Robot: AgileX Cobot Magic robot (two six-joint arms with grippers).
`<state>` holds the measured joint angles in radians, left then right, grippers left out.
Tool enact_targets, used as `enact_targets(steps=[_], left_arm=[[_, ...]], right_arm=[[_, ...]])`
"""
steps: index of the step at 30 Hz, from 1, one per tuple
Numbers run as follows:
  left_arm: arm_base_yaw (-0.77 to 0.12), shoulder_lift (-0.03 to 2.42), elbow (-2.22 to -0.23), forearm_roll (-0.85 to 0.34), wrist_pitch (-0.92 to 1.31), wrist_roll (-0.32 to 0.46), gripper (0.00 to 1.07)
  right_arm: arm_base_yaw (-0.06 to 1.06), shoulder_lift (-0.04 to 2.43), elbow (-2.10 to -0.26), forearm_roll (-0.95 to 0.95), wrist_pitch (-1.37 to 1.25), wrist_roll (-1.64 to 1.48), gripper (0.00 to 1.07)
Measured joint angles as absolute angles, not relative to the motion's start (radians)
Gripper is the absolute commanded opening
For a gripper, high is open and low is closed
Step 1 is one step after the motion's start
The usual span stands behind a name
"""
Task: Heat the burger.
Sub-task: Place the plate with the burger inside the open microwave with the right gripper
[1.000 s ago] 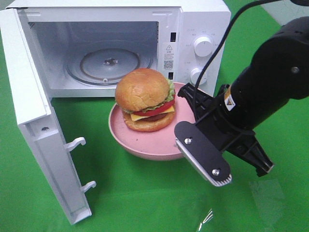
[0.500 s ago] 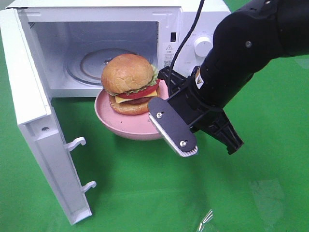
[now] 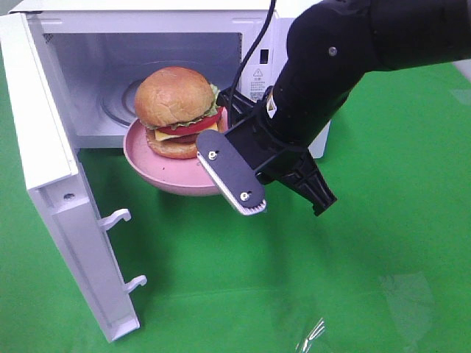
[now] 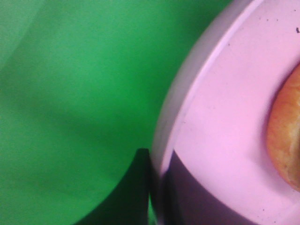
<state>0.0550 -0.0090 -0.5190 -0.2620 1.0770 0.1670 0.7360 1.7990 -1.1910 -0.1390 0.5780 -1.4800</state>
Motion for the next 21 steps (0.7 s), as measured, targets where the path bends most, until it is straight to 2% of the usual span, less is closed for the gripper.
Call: enact_targets(steps=[21], left_arm=[[0.055,-0.009,-0.519,-0.262,1.077,0.167,0.99]], right_arm=[[0.736,1.949,-1.418,-0.127,0.654,-1.447,0.0]])
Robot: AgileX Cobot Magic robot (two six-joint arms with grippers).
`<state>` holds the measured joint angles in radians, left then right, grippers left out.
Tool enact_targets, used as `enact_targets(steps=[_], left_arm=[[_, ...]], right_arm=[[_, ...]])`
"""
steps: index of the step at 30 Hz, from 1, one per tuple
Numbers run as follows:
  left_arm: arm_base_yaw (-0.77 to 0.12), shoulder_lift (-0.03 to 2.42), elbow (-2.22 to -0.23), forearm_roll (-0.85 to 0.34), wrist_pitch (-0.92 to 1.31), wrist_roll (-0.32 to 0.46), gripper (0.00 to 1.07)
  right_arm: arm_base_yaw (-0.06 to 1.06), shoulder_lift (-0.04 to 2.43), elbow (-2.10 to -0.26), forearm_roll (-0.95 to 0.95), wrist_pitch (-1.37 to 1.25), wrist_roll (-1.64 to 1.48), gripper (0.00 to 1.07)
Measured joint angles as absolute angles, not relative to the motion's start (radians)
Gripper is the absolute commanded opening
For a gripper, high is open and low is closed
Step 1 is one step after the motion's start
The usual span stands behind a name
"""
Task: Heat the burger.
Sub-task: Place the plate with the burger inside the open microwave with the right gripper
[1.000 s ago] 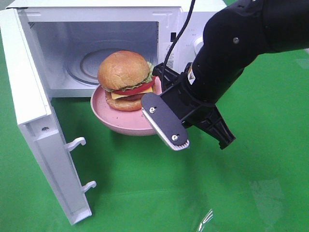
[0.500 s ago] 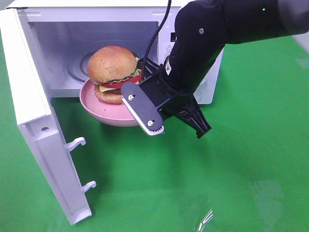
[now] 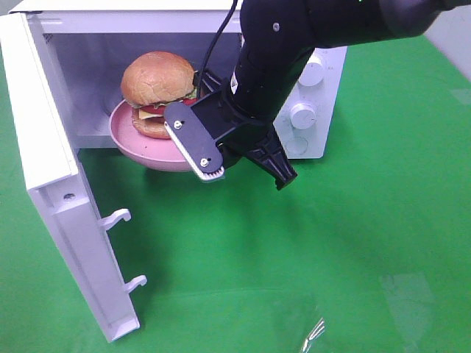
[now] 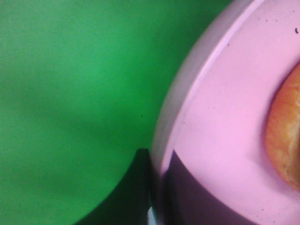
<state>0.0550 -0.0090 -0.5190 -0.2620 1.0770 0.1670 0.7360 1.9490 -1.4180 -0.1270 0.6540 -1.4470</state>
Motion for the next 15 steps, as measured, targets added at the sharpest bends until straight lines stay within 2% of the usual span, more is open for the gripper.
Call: enact_targets(steps=[15], left_arm=[[0.055,-0.009,-0.519,-0.262,1.077,0.167,0.99]], right_arm=[[0.736,2.082,-1.588,-0.127,0.688,-1.375,0.0]])
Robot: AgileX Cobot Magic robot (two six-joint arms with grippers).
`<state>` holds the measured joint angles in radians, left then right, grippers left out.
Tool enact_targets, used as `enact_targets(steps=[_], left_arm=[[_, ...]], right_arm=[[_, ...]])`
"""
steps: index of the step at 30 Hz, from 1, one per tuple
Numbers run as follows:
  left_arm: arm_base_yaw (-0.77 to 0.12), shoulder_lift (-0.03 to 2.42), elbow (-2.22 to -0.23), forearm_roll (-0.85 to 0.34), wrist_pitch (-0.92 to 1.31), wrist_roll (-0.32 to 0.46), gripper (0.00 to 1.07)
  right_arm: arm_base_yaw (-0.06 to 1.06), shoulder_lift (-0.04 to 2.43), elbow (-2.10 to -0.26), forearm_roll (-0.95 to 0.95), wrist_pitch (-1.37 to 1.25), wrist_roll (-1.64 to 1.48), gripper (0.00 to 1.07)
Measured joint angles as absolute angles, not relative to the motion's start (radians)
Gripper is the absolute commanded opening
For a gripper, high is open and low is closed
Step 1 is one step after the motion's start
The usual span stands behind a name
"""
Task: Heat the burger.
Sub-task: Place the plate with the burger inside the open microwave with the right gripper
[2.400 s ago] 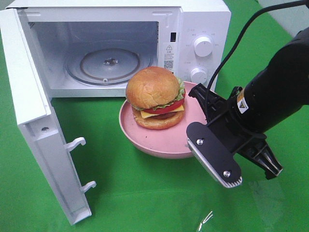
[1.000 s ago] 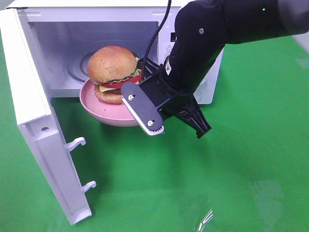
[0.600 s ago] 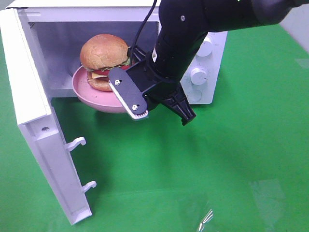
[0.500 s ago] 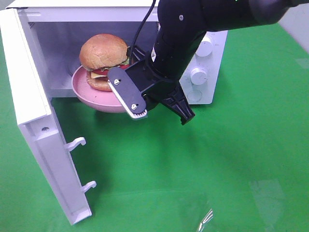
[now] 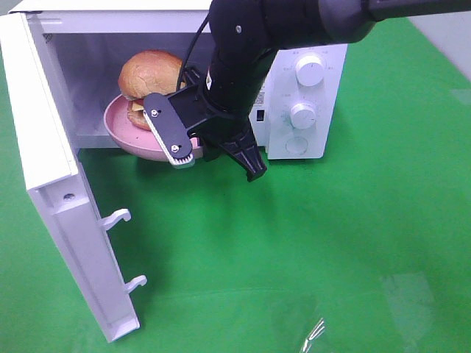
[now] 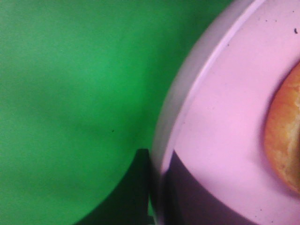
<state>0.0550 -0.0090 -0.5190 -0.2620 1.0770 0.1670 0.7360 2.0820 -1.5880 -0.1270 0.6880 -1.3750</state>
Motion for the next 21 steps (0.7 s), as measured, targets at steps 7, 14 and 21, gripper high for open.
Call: enact_targets(steps=[7,14,21], left_arm=[[0.055,-0.009,-0.519,-0.262,1.077,0.167,0.99],[0.055,-0.009,-0.519,-0.262,1.077,0.167,0.99],[0.055,-0.009,-0.519,-0.262,1.077,0.167,0.99]], right_arm=[[0.736,2.145,-1.677,-0.127,0.698,-1.323,0.0],[0.736,2.247,-1.833,-0.162,0.739,-1.213,0.0],[0.736,2.311,-1.934,-0.167,0.741,-1.198,0.0]])
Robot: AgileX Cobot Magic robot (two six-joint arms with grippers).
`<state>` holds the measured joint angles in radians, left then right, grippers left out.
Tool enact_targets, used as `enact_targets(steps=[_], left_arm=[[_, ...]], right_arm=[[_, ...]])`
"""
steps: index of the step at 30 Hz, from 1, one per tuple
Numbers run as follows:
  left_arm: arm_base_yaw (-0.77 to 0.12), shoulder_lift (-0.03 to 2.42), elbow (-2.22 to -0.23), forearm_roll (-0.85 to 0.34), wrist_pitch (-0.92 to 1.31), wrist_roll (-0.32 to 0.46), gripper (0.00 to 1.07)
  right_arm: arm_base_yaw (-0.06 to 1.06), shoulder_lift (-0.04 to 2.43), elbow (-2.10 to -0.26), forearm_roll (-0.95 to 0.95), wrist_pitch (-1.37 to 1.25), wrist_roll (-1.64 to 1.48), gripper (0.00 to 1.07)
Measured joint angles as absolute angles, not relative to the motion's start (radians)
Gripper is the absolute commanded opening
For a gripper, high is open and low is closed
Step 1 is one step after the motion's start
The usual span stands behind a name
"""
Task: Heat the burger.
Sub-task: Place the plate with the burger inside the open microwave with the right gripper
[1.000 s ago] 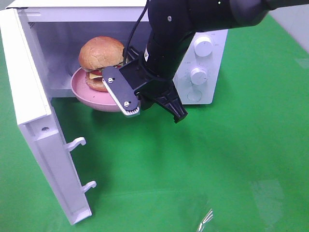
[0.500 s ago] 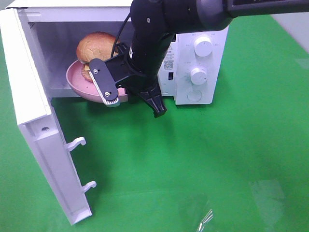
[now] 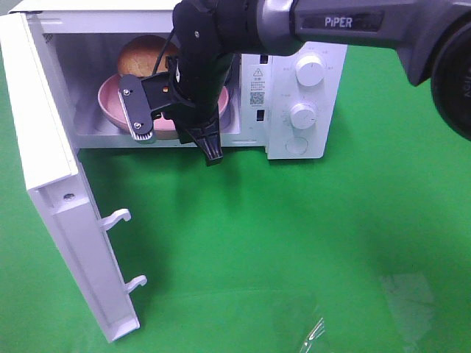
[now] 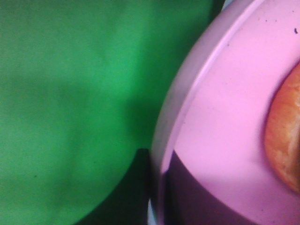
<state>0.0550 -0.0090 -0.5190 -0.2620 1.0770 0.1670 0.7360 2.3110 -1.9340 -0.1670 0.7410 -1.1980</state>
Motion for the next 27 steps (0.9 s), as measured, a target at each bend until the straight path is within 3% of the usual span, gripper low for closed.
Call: enact_targets(steps=[15,27], left_arm=[[0.055,-0.009,-0.519,-0.252,1.077,0.167,0.99],[0.055,-0.009,-0.519,-0.245,1.077,0.167,0.99]], right_arm=[[0.735,2.419,-2.09,-0.219,0.762,-1.172,0.0],[0.714,2.435,-2.095,-0.222,0.764,-1.156,0.0]])
